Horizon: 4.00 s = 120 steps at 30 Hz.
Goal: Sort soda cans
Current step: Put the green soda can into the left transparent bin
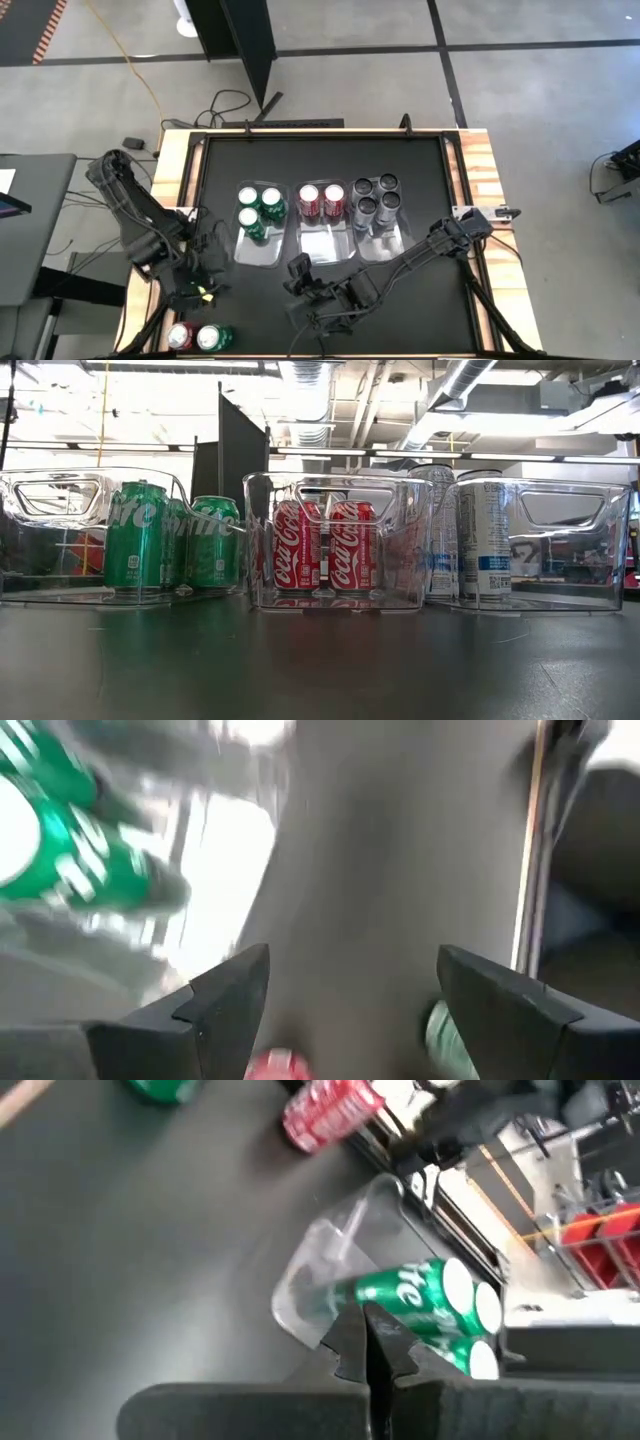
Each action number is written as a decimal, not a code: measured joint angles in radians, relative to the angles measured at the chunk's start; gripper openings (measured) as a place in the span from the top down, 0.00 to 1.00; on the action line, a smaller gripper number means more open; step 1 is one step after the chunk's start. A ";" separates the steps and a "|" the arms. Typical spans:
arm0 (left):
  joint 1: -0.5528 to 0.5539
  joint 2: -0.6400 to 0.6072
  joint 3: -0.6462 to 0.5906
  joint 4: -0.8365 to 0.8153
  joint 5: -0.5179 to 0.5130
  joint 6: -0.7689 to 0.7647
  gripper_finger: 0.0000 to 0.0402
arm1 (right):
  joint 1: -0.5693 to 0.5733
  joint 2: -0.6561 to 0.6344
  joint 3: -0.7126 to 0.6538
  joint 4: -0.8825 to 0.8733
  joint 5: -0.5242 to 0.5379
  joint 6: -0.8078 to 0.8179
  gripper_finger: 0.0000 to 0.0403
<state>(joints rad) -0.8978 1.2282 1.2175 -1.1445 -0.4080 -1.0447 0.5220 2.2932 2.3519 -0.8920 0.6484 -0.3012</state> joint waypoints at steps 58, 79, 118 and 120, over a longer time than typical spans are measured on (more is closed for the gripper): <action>-0.211 0.238 0.025 0.200 0.391 -0.307 0.18 | -0.113 0.001 -0.022 0.163 -0.262 -0.134 0.99; -0.211 0.279 0.023 0.238 0.392 -0.326 0.16 | -0.113 0.001 -0.022 0.159 -0.262 -0.115 0.99; -0.210 0.364 0.022 0.269 0.400 -0.327 0.02 | -0.118 0.002 -0.022 0.136 -0.261 -0.090 0.99; -0.210 0.375 0.022 0.267 0.394 -0.325 0.02 | -0.118 0.002 -0.022 0.137 -0.260 -0.089 0.99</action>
<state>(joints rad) -1.1080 1.6036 1.2396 -0.8780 -0.0137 -1.3701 0.4038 2.2948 2.3299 -0.7555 0.3885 -0.3904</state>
